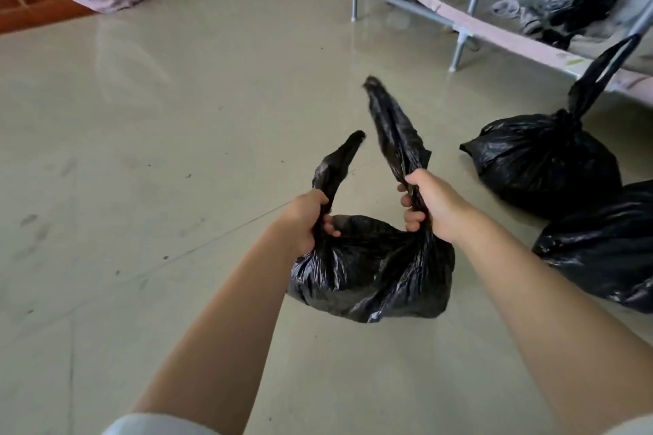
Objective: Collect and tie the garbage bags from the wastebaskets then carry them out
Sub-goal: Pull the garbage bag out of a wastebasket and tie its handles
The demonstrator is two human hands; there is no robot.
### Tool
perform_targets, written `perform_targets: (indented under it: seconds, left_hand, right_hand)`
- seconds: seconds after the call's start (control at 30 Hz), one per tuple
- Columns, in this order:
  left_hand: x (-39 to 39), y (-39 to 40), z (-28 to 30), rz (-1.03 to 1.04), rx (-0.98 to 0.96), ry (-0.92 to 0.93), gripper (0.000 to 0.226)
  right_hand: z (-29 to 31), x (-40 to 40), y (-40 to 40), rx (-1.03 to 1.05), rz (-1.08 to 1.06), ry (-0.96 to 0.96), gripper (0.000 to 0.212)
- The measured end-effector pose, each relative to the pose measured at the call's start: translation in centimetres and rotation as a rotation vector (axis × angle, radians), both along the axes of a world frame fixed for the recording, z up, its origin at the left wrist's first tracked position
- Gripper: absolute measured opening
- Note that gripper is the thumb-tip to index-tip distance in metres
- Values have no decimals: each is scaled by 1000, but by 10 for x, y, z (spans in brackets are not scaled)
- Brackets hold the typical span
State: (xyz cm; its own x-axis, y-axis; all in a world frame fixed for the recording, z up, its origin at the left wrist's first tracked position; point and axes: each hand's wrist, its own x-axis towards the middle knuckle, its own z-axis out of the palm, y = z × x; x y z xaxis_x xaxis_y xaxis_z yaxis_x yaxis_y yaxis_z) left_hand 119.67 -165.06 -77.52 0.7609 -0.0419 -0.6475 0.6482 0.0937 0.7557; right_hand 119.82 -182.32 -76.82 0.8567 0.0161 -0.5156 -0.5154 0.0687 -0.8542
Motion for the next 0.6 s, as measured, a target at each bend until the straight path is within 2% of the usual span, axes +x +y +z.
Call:
perform_targets:
  seconds: [0.13, 0.23, 0.33, 0.4, 0.5, 0.6]
  left_hand:
    - [3, 7, -7, -24, 26, -34, 35]
    - [5, 12, -12, -75, 304, -147, 36]
    - [3, 9, -16, -162, 415, -205, 35]
    - [3, 9, -16, -187, 388, -210, 31]
    - [-8, 17, -5, -251, 155, -177, 36]
    - [-19, 24, -7, -358, -24, -185, 23]
  right_hand:
    - [-7, -4, 3, -94, 42, -165, 30]
    - [-6, -8, 9, -275, 147, -319, 36]
    - [-10, -9, 22, -469, 256, -378, 42]
    - [-13, -9, 29, -543, 328, -369, 42]
    - [-14, -9, 36, -687, 446, -391, 42]
    - [-7, -13, 37, -748, 575, -410, 41]
